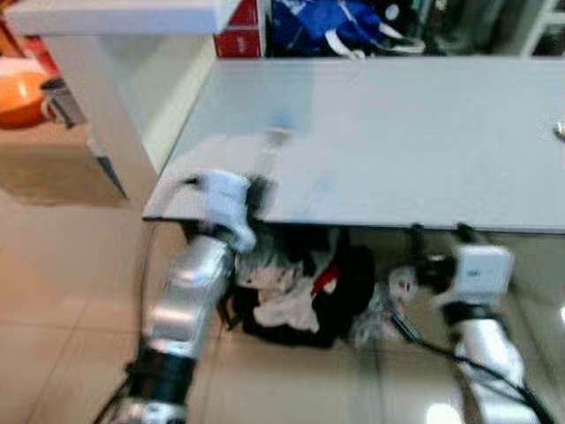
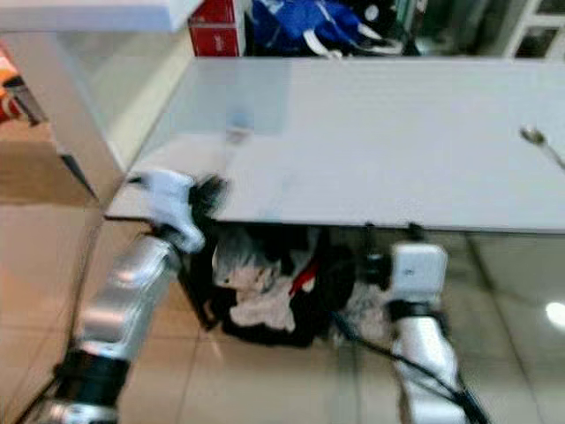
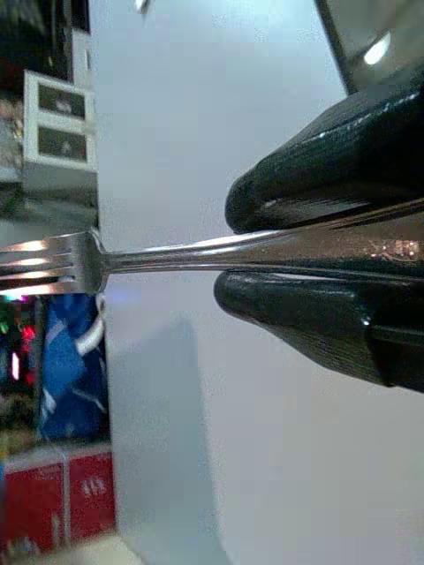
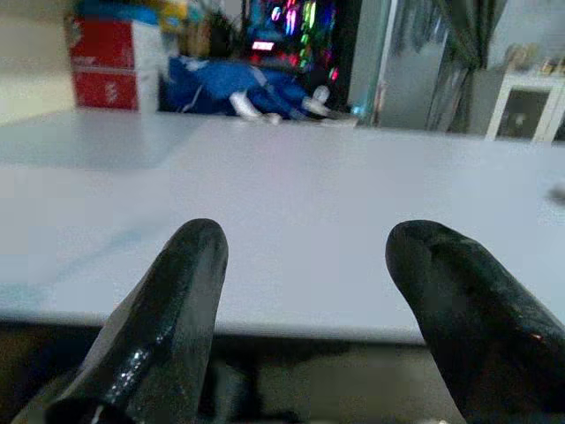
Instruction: Setting the table
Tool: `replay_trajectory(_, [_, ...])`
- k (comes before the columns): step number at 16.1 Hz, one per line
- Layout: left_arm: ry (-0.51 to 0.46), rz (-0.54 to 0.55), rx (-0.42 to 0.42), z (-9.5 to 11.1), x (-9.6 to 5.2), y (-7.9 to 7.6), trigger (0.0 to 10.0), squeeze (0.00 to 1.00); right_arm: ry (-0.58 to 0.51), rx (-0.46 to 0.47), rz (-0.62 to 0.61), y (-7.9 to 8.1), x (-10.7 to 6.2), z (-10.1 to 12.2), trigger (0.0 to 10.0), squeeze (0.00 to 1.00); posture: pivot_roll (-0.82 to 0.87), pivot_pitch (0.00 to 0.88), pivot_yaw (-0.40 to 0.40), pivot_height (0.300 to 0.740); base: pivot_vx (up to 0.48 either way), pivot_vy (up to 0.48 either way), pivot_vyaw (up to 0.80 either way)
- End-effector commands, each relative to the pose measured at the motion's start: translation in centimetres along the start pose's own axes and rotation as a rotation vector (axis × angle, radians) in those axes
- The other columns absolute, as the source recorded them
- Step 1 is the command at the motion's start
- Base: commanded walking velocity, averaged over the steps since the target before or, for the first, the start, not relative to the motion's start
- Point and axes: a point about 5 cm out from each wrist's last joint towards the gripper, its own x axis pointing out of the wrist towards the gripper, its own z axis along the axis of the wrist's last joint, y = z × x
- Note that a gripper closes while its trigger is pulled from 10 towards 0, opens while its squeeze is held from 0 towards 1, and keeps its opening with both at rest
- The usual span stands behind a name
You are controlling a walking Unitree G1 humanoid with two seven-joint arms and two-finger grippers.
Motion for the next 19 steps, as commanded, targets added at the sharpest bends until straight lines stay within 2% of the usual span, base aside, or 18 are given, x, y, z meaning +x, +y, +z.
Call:
replay_trajectory(1, [-0.016,0.040,0.035,0.6,-0.3,1.3,0.0,0.00,-0.008,0.008,0.022,0.9,0.1,0.3,10.0,0.00,-0.07,0.024,0.066,0.740,0.292,-0.375,0.00])
replay_trajectory(12, [-0.011,0.029,0.037,0.5,-0.2,1.2,0.0,0.00,-0.002,0.007,0.028,1.1,0.1,0.1,10.0,0.00,-0.06,0.010,0.071,0.740,0.294,-0.377,0.00])
replay_trajectory(15, [0.015,0.047,0.026,0.2,0.3,1.5,0.0,0.00,0.001,0.007,0.031,1.2,0.1,0.0,10.0,0.00,-0.06,0.009,0.072,0.740,0.082,0.000,0.00])
replay_trajectory(17, [0.054,0.102,0.037,0.0,1.1,2.7,0.0,0.00,0.003,0.007,0.031,1.2,0.0,0.0,10.0,0.00,-0.07,0.013,0.070,0.740,0.000,0.000,0.00])
replay_trajectory(19, [0.081,0.117,0.034,-0.2,2.0,3.0,0.0,0.00,0.005,0.005,0.031,1.2,0.0,-0.1,10.0,0.00,-0.07,0.015,0.066,0.740,0.000,0.000,0.00])
